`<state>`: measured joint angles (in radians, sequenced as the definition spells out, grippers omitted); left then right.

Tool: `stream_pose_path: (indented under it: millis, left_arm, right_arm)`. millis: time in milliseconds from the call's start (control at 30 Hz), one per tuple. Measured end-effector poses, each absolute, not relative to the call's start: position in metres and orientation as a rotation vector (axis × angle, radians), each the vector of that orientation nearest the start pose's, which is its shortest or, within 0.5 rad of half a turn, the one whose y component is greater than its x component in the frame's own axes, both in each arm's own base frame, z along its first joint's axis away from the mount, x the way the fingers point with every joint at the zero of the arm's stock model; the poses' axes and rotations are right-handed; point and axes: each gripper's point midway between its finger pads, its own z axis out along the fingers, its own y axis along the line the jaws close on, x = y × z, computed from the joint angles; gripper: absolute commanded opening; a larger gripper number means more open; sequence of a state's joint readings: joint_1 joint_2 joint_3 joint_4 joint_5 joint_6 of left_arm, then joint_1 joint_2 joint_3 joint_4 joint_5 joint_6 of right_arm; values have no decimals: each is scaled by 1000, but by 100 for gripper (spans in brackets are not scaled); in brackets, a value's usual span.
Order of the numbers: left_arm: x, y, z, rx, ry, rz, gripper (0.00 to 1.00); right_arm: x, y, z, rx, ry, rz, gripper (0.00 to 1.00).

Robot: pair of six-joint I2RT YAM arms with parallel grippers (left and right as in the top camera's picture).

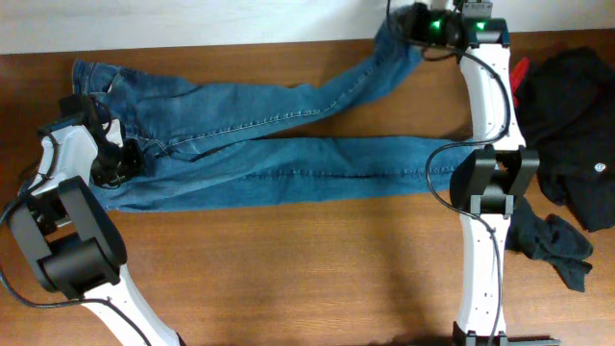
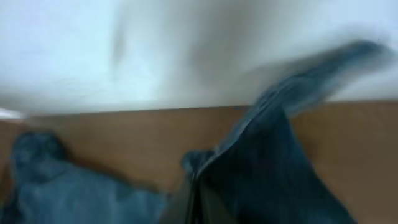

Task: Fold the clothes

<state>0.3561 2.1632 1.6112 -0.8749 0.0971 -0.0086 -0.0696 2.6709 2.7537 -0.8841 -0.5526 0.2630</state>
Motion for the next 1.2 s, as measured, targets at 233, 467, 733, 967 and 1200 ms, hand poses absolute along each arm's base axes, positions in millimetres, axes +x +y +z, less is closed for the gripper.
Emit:
stream_pose_path:
  millis: [233,467,733,967,1200]
  left_arm:
    - [421,139,13,-530,2933,-105,31]
    - [421,139,13,-530,2933,-105,31]
    - [421,139,13,-530,2932,-105,31]
    - [421,139,13,-530,2933,-106,31]
    - [421,139,13,-530,2933,-105,31]
  right_arm:
    - [562,-132,84,711,2697,220,36]
    - [571,-130,96,608,2634,453,91]
    - [608,-28,95,485,2604,530,72]
    - [636,0,90,493,2513,542,4]
    - [655,49,157,30,2288,825,9]
